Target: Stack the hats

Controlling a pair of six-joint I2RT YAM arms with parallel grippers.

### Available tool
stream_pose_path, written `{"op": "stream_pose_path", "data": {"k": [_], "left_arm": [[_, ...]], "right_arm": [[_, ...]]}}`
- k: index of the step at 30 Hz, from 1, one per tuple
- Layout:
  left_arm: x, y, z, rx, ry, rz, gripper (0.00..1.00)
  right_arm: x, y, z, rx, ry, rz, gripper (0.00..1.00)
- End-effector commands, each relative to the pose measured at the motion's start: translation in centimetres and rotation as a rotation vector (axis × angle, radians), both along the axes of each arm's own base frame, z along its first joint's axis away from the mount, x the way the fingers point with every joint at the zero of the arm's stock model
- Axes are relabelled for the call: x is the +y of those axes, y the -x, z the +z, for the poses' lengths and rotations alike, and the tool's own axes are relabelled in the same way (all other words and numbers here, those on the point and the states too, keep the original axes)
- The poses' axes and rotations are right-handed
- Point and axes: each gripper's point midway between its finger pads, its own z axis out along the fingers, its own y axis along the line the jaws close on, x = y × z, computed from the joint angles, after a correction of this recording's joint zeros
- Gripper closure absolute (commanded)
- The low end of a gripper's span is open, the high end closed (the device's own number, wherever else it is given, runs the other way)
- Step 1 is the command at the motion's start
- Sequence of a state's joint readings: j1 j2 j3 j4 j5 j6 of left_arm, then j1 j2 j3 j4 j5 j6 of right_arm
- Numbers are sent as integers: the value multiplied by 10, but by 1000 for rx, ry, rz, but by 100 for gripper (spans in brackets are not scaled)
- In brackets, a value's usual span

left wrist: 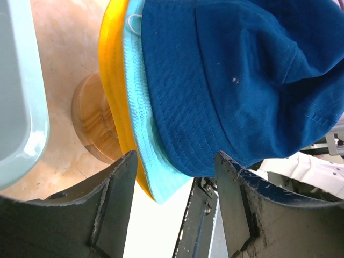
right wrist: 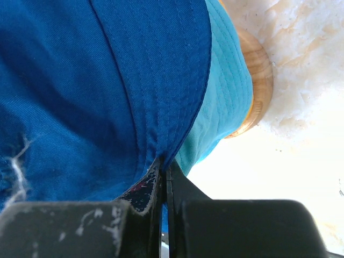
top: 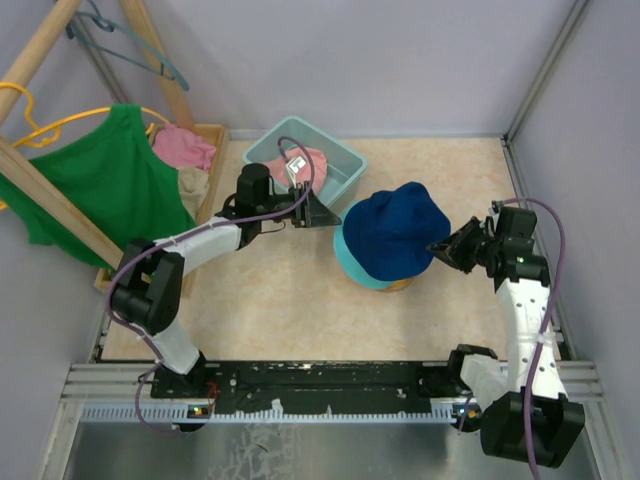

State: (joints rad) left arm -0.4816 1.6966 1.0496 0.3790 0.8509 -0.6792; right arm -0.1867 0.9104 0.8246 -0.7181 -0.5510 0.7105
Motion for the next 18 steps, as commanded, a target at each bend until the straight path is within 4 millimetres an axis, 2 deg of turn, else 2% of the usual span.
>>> {"op": "stream_pose_path", "data": {"k": [1, 9, 12, 15, 18], "left_arm": [[-5, 3, -2, 47, 32, -39, 34], [-12, 3, 5, 60, 55, -67, 33], [-6, -2, 7, 49, 31, -43, 32], [5, -8, 18, 32, 22, -22, 31], [3, -10, 22, 23, -6, -43, 30]], "right_arm": [[-6, -15, 22, -85, 15, -15, 100], [-6, -18, 23, -88, 15, -19, 100], [-6, -20, 23, -89, 6, -17, 100], [-5, -21, 23, -89, 4, -15, 100], [-6, -23, 26, -96, 4, -13, 100]]}}
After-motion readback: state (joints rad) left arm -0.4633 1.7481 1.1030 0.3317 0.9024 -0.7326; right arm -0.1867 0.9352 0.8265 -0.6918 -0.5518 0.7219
